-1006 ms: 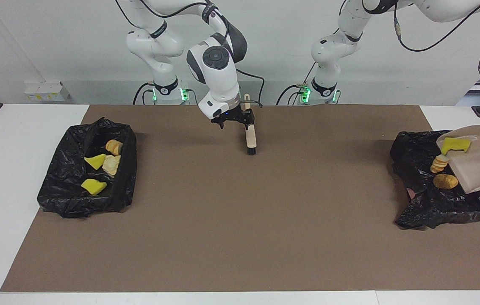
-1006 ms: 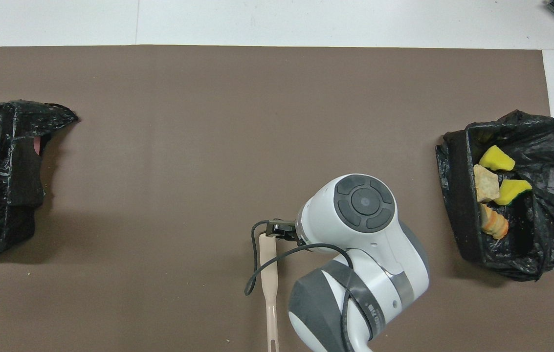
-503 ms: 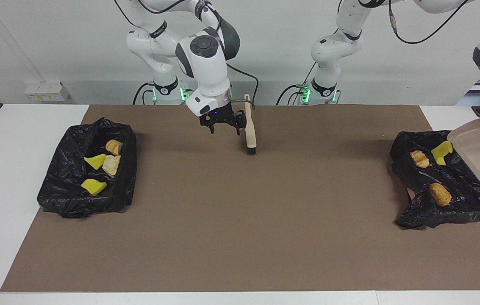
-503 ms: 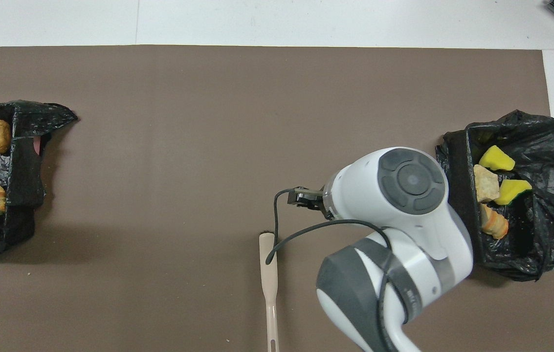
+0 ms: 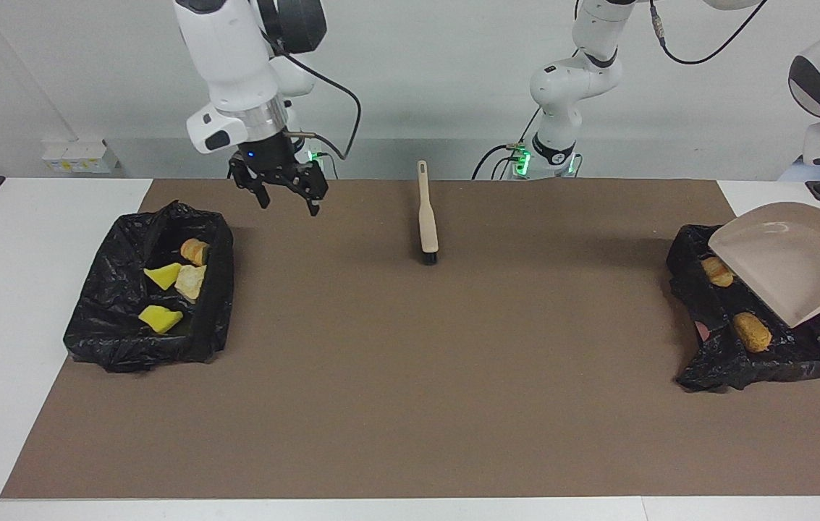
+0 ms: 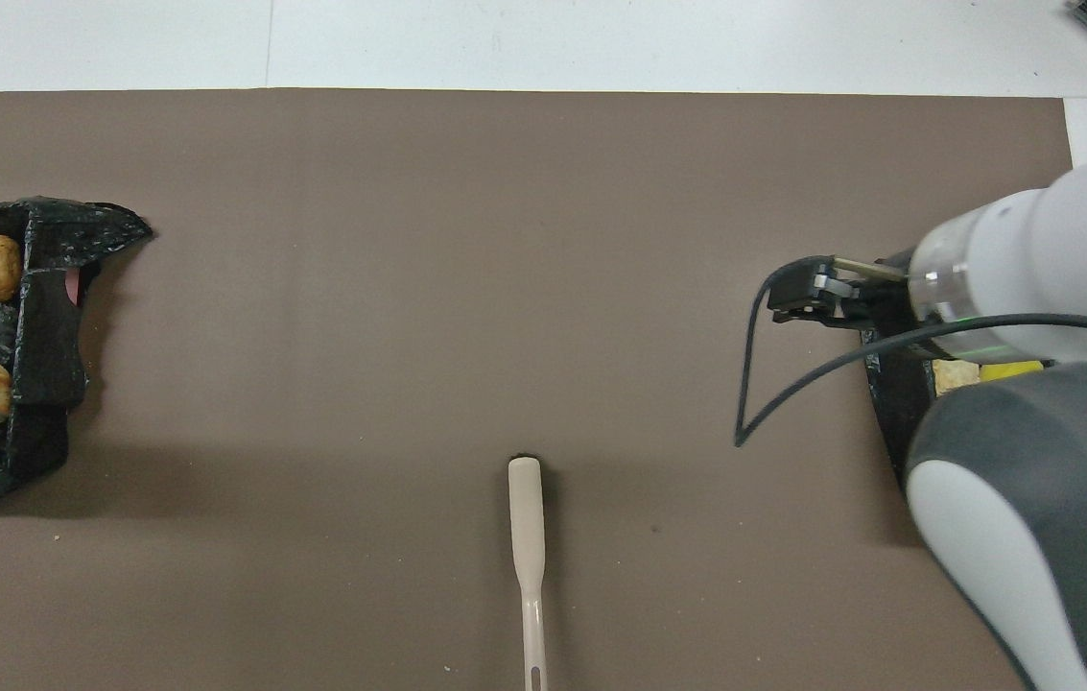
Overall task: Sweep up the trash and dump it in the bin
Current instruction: 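Bring the empty dustpan back to the table center with the left gripper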
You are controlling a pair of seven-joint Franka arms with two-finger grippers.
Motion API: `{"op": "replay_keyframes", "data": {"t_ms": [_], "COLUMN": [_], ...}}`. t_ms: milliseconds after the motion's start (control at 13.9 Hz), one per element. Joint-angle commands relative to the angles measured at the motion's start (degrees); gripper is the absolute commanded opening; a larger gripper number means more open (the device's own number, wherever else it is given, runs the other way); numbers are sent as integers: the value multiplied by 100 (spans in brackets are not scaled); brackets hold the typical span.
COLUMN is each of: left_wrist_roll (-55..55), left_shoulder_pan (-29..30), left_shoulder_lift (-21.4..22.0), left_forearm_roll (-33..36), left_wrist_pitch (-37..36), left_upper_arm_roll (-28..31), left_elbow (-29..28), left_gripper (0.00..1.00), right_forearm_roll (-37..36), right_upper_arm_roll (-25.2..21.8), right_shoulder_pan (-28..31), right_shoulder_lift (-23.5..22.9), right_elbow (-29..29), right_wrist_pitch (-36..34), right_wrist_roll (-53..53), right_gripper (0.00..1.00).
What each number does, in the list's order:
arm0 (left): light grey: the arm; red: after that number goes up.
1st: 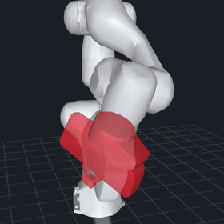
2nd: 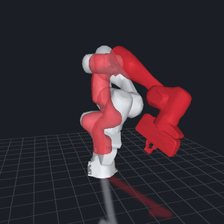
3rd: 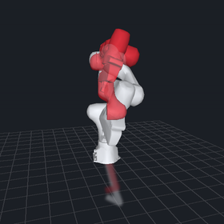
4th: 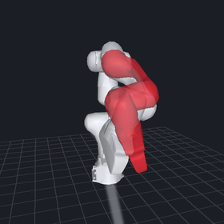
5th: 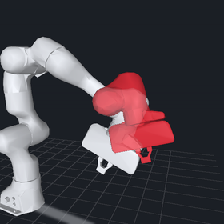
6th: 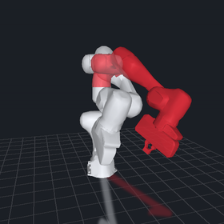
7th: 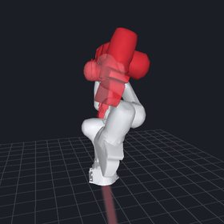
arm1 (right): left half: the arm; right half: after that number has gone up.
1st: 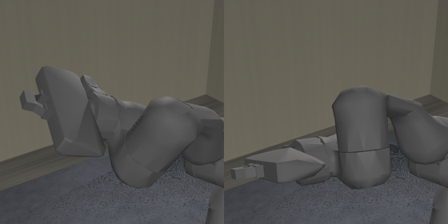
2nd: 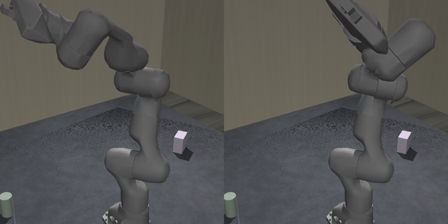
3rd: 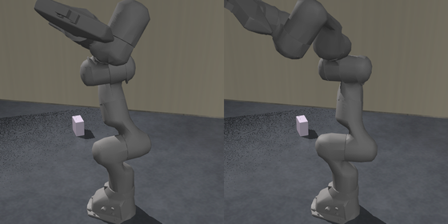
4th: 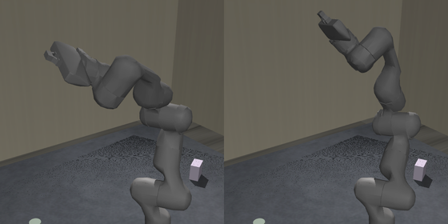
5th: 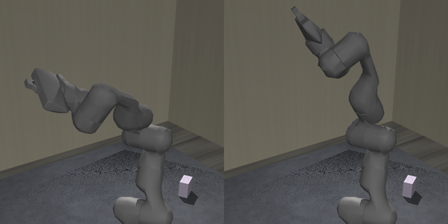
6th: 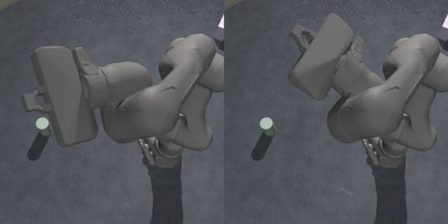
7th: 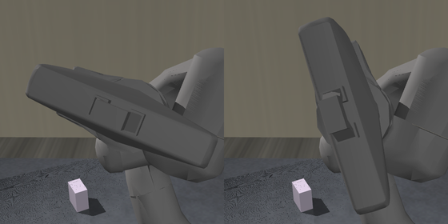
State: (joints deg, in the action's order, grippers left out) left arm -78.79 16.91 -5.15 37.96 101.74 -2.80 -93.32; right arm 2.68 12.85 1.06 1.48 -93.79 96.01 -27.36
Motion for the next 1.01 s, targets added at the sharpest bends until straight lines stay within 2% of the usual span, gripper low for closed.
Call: {"op": "replay_keyframes", "data": {"t_ms": [0,359,646,934], "left_wrist_roll": [713,2802,5069,7144], "left_shoulder_pan": [-152,-661,-1512,-2514], "left_shoulder_lift": [163,426,699,726], "left_forearm_roll": [-708,-2044,-2897,-3759], "left_wrist_pitch": [-259,-804,-823,-656], "left_upper_arm_roll": [34,34,34,34], "left_elbow": [-160,-537,-1003,-1083], "left_gripper": [0,0,0,0], "right_forearm_roll": [-503,-602,-672,-611], "right_upper_arm_roll": [-316,-731,-757,-828], "right_shoulder_pan": [-211,-264,-264,-203], "right_shoulder_lift": [-25,-25,-51,-103], "right_elbow": [483,748,757,766], "right_wrist_pitch": [-634,-1128,-1059,-1067], "right_wrist_roll": [248,633,908,917], "right_gripper": [100,100,100,100]}}
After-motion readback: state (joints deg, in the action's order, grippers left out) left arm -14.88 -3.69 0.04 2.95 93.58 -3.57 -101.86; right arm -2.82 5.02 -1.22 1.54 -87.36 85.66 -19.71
